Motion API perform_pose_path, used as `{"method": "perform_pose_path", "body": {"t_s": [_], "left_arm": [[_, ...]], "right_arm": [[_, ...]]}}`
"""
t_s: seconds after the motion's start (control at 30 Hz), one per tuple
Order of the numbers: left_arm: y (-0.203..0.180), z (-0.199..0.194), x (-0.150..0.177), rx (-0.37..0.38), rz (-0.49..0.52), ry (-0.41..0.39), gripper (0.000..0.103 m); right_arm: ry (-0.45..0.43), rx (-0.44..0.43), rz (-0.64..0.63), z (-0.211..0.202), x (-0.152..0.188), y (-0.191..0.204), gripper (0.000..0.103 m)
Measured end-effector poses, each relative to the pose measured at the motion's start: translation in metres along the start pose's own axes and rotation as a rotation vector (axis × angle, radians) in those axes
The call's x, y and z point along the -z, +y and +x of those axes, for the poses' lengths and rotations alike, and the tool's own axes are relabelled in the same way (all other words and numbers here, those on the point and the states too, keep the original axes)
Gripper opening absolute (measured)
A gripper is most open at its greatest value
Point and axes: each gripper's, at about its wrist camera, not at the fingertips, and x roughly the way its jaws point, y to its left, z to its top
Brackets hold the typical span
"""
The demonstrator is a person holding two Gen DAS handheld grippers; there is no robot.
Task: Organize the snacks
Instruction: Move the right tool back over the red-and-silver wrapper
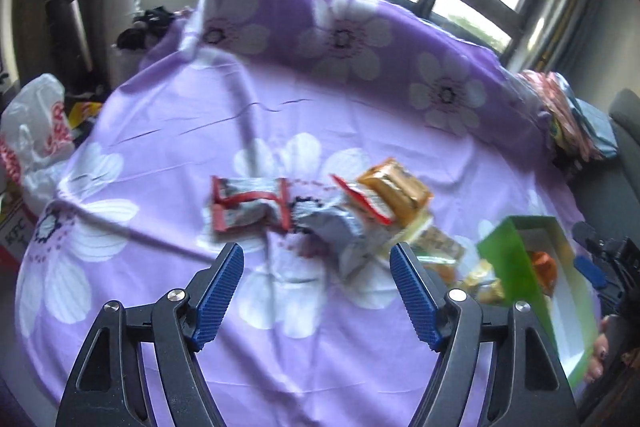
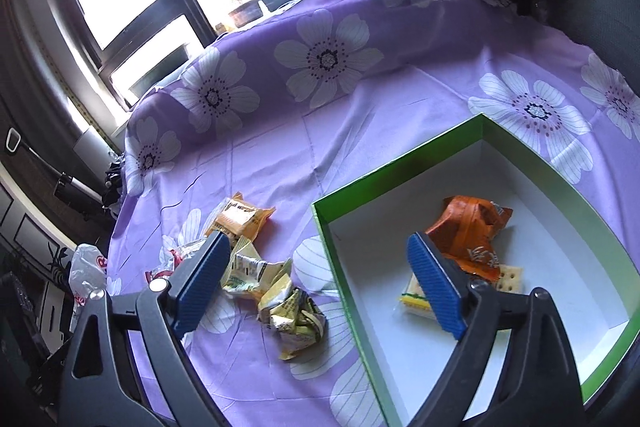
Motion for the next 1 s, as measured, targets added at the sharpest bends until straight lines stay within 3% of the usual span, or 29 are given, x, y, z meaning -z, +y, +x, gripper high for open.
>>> {"method": "perform_pose_path", "body": {"t_s": [0.17, 0.37, 0.6, 0.77, 0.9, 1.0], "left_arm": [[0.055, 0.016, 0.002, -0.149, -0.139, 0.032, 0.076], [0.091, 0.020, 0.002, -0.207, -0.234, 0.053, 0.076], [0.132, 0.013, 0.002, -0.228, -0.368, 0.053, 0.076], [0.144, 0.016, 0.001, -0.222, -0.391, 0.068, 0.076], [0.143, 0.016, -0.001, -0.201, -0.400, 0.074, 0.076], [0.139, 0.016, -0.002, -0.182, -0.384, 0.076, 0.076]], "right_arm": [[0.078, -0.057, -0.085, 0.022, 0.011, 0.041, 0.092], [0.286, -0.226, -0.155, 0.074, 0.024, 0.124, 0.092], [0.437, -0.262, -0.344, 0.144, 0.052, 0.240, 0.091], [0.465, -0.076, -0.478, 0.202, 0.071, 0.282, 0.092], [0.541, -0.051, -0.485, 0.234, 0.079, 0.285, 0.092], [0.532, -0.011, -0.518, 0.245, 0.083, 0.286, 0.093]]}}
